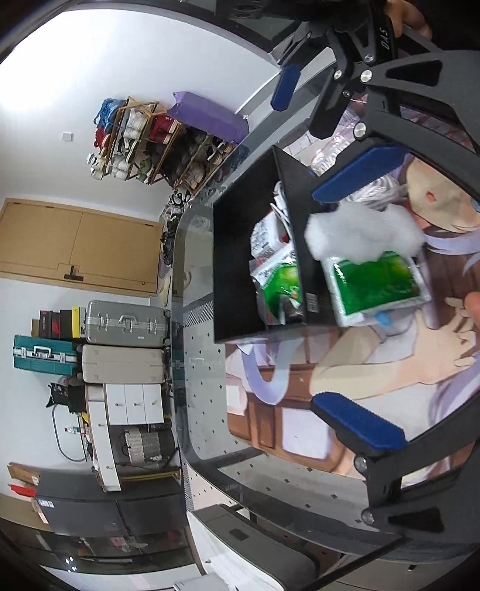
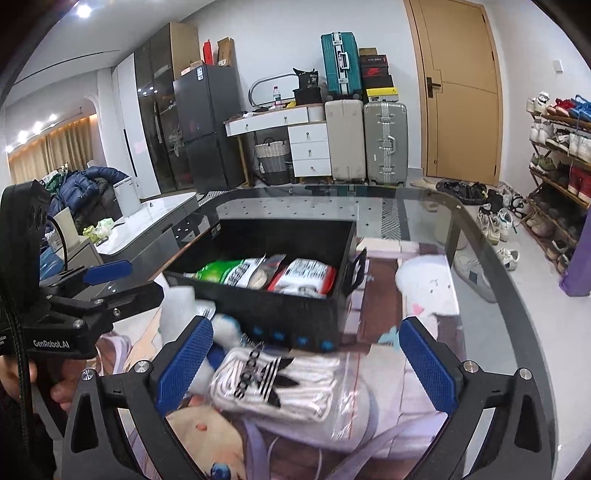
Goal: Organize soft objects
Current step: 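Move the left tool to the white foam piece and close on it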
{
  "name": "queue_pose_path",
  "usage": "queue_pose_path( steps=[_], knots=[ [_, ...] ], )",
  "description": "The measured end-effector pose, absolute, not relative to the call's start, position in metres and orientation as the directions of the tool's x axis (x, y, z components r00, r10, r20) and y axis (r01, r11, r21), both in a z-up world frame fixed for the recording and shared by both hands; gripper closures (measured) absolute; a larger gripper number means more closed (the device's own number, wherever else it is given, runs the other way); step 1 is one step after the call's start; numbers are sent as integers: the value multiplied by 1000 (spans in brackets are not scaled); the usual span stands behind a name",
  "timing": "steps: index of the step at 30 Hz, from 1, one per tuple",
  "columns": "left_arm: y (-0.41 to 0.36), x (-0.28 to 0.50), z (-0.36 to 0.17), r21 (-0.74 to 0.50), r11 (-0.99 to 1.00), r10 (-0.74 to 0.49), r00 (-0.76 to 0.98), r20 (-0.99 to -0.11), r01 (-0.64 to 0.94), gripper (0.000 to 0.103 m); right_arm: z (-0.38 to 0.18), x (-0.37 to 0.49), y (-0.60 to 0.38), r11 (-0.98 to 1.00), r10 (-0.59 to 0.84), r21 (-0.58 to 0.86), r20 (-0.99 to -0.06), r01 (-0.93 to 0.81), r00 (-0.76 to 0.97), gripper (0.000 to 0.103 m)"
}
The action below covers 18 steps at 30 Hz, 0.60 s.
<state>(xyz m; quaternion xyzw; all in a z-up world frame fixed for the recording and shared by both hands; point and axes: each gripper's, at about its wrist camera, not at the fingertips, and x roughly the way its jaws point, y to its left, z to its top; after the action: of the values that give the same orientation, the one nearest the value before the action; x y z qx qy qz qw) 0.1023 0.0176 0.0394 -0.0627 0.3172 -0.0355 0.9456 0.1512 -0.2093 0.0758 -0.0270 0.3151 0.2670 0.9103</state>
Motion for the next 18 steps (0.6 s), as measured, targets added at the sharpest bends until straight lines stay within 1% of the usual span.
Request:
queue_pose_path(
  steps=[9, 12, 15, 18],
  knots=[
    [13, 85, 30, -127, 991, -101, 809, -579, 33, 0, 60, 143, -207, 843, 478, 127, -623, -523, 619, 1],
    [9, 85, 25, -117, 993, -93, 805, -586, 30, 0, 58, 143, -209, 842, 483, 145, -631, -519, 607, 1],
    [7, 84, 20, -108, 994, -88, 802, -591, 29, 0, 55, 145, -207, 843, 471, 133, -650, -520, 596, 1],
    [7, 83, 17, -118, 993, -94, 800, -593, 29, 0, 53, 146, -206, 844, 470, 142, -660, -517, 587, 1]
  ],
)
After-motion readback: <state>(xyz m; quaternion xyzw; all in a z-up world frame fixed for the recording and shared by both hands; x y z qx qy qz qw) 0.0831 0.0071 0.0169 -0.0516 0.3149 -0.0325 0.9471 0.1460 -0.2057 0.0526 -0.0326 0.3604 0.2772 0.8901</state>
